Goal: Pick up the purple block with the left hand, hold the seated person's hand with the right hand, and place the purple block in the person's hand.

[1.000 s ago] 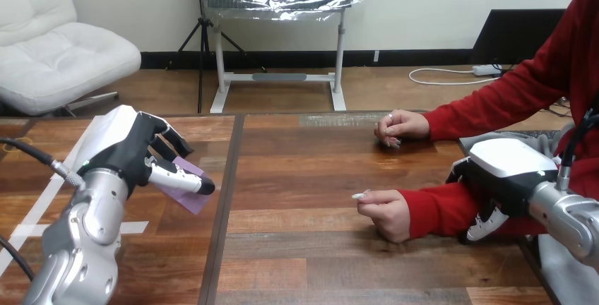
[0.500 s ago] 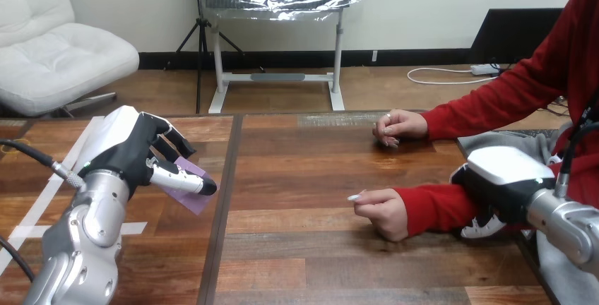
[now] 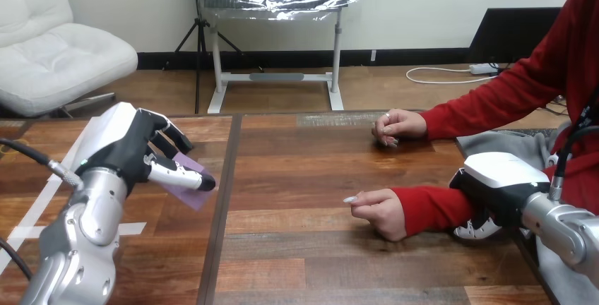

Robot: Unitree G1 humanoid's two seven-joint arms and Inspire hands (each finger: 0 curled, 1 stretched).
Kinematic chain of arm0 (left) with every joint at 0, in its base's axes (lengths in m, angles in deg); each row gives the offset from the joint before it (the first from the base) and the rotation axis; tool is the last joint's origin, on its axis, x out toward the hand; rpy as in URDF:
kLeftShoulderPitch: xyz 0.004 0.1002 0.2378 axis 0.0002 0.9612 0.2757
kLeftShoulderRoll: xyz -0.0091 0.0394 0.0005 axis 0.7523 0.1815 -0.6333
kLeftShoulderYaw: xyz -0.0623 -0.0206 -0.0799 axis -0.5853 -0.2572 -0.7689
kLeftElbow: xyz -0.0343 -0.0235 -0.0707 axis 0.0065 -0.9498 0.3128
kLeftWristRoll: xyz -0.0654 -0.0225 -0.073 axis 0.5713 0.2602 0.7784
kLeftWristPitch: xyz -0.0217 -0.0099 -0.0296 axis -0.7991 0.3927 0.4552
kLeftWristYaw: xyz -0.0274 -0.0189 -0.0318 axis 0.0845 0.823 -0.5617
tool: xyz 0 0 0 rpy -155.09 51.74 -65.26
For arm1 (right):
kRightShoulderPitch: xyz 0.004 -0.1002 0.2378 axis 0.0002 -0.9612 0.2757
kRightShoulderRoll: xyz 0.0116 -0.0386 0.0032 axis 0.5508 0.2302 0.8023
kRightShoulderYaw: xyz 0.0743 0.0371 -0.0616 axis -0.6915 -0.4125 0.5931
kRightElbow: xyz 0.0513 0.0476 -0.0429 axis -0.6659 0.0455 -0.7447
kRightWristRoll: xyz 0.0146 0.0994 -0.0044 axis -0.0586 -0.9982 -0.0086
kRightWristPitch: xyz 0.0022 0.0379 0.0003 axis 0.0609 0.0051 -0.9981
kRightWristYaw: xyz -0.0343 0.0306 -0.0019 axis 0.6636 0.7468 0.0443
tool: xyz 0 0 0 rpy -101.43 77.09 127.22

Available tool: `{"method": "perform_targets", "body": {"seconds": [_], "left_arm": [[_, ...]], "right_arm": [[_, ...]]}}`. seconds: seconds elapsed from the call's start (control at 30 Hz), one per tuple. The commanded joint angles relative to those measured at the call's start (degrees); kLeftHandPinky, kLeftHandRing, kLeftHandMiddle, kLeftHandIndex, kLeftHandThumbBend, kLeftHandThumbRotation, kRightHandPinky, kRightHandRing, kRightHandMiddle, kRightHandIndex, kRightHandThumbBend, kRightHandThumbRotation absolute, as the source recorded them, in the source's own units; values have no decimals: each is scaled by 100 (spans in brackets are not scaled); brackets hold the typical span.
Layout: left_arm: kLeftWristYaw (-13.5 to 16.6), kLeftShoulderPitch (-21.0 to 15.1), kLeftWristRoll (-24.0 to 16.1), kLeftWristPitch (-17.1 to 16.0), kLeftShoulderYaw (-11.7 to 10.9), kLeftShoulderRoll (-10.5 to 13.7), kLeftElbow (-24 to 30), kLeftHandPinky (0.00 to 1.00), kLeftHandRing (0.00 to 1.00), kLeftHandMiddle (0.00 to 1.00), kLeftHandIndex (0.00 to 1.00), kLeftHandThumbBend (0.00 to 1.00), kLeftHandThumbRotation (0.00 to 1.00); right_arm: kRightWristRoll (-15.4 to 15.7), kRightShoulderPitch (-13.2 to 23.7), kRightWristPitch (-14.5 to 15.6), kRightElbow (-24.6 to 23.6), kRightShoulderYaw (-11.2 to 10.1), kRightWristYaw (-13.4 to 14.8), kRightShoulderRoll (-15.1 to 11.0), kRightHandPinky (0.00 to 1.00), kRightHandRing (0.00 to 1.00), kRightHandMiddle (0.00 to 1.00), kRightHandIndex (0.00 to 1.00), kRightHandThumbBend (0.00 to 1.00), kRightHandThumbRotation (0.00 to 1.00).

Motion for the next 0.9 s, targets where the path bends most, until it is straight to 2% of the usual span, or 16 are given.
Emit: {"method": "perform_targets", "body": {"seconds": [0.0,0.13,0.47,0.87], "left_arm": [[71,-197,23,-10,-202,-49,291,31,38,45,47,76,0],[70,-186,27,4,-214,-73,322,30,37,45,46,76,0],[112,-181,147,-84,-289,-169,298,33,40,47,46,75,0],[250,-197,326,-387,-363,-287,70,32,39,45,45,74,0]], "right_arm": [[-149,446,-3,80,-27,-52,158,21,27,35,38,63,24],[-261,439,-144,105,-95,-36,142,20,25,33,35,63,24],[-490,453,-224,83,-160,-49,110,19,23,29,30,66,25],[-810,486,-278,-79,-277,-235,51,24,27,32,31,70,26]]}}
